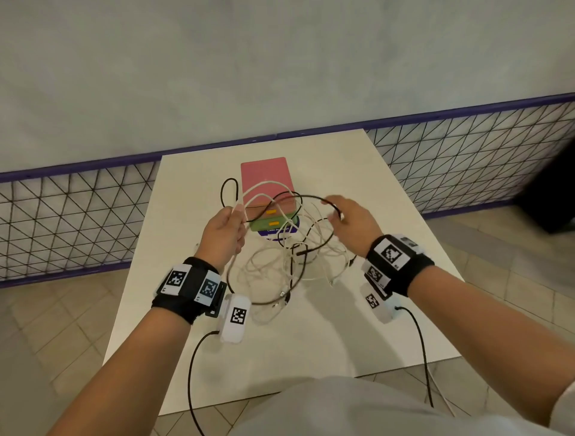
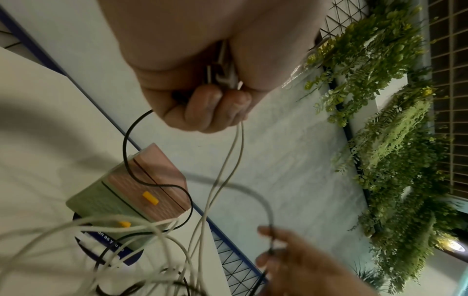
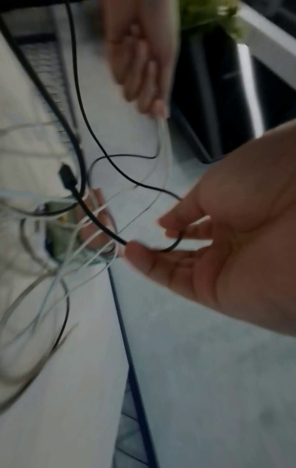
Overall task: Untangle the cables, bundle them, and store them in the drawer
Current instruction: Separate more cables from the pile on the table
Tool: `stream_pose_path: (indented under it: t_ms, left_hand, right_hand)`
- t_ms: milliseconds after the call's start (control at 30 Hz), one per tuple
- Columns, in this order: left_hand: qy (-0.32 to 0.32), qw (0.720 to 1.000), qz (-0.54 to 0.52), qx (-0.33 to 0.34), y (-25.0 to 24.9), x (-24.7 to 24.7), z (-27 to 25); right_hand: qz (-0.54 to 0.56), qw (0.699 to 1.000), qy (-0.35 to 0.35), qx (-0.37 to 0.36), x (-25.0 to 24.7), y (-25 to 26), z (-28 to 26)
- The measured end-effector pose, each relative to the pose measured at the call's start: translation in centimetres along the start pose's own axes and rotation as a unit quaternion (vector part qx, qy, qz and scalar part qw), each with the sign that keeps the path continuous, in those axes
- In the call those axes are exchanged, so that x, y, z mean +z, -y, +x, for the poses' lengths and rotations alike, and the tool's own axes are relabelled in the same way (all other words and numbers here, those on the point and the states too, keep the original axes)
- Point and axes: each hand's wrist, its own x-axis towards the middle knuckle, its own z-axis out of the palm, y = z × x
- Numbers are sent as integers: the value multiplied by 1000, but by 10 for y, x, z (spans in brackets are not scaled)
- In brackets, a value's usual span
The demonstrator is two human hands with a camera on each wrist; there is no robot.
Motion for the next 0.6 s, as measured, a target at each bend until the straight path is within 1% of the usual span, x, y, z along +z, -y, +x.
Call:
stream_pose_path:
  t_ms: [33, 67, 100, 133, 167, 200, 233, 267, 300, 333, 367, 400, 433, 500, 567, 600]
  left_hand:
    - [0, 1000, 0, 0, 0, 0, 0]
    - [0, 1000, 1, -1, 0, -1, 0]
    - [0, 1000, 2, 0, -1, -1, 0]
    - [-1, 1000, 2, 0, -1, -1, 1]
    - [-2, 1000, 2, -1, -1, -1, 1]
    - [-3, 1000, 2, -3, 0, -1, 1]
    - [-3, 1000, 2, -5, 0, 0, 1]
    - [-2, 1000, 1, -7, 1, 1, 0]
    - [0, 1000, -1, -9, 1, 2, 0]
    - [2, 1000, -2, -9, 1, 3, 0]
    - [6, 1000, -2, -8, 2, 4, -1]
    - [9, 1000, 0, -7, 2, 6, -1]
    - [12, 1000, 3, -7, 3, 7, -2]
    - [15, 1000, 7, -9, 3, 8, -4]
    - [15, 1000, 9, -10, 3, 9, -5]
    - [15, 1000, 9, -12, 2, 9, -6]
  right_hand:
    - [-57, 997, 46, 39, 5, -11, -3]
    - [-90, 991, 74, 66, 10, -20, -8]
    - [-104, 989, 69, 77, 13, -24, -12]
    - [-108, 991, 38, 63, 16, -25, -17]
    - [-107, 994, 15, 33, 19, -25, -21]
    - [-110, 993, 38, -1, 22, -24, -26]
    - [-125, 987, 98, -38, 25, -22, -32]
    - [-144, 972, 167, -77, 32, -20, -38]
    - [-162, 955, 223, -110, 39, -17, -44]
    - [-168, 943, 249, -142, 47, -15, -50]
    - [-160, 939, 255, -164, 54, -13, -55]
    - [-151, 940, 244, -183, 63, -15, -56]
    - [-140, 947, 218, -189, 70, -16, -55]
    - [-133, 965, 150, -171, 80, -17, -47]
    - [-119, 983, 95, -102, 84, -14, -36]
    - [-119, 987, 96, -38, 85, -15, -30]
